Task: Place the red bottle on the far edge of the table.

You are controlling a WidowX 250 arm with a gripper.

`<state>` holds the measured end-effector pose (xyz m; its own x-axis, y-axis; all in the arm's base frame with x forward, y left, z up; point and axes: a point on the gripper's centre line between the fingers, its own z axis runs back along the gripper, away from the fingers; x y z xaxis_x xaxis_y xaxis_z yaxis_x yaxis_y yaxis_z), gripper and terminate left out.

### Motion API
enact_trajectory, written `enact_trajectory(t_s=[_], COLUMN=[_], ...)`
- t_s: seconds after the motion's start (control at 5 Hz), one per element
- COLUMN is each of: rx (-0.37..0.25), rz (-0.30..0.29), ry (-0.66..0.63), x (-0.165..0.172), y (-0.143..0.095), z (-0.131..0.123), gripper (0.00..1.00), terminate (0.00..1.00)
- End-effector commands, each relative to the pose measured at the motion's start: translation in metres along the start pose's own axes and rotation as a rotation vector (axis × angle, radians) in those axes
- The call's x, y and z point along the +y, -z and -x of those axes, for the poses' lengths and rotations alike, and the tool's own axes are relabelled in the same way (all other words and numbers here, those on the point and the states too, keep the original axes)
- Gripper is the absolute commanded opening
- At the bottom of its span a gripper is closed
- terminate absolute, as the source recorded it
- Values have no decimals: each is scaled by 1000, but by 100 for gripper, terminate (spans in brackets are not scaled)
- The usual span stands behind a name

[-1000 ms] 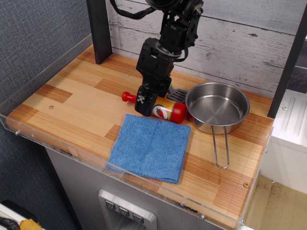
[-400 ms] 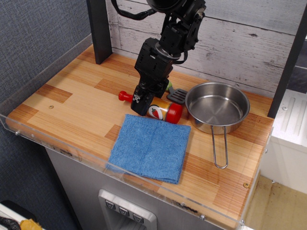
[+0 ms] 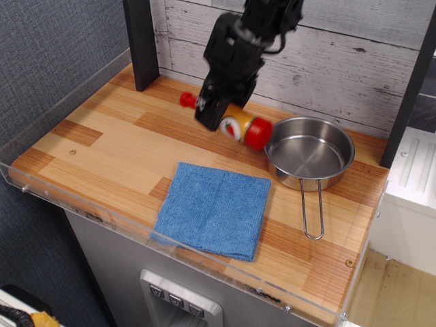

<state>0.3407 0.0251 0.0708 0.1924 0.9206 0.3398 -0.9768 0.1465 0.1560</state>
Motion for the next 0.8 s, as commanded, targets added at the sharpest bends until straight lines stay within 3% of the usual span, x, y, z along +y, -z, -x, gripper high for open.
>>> enact_trajectory(t_s=[0.0, 0.2, 0.4, 0.6], rx=[-3, -4, -13, -17], rz=[119, 117, 119, 106], ry=[15, 46, 69, 68], x=[27, 55, 77, 86], y=[-70, -76, -68, -48], z=[-32, -75, -116, -140], gripper=[0, 0, 0, 0], terminate=[0, 0, 0, 0])
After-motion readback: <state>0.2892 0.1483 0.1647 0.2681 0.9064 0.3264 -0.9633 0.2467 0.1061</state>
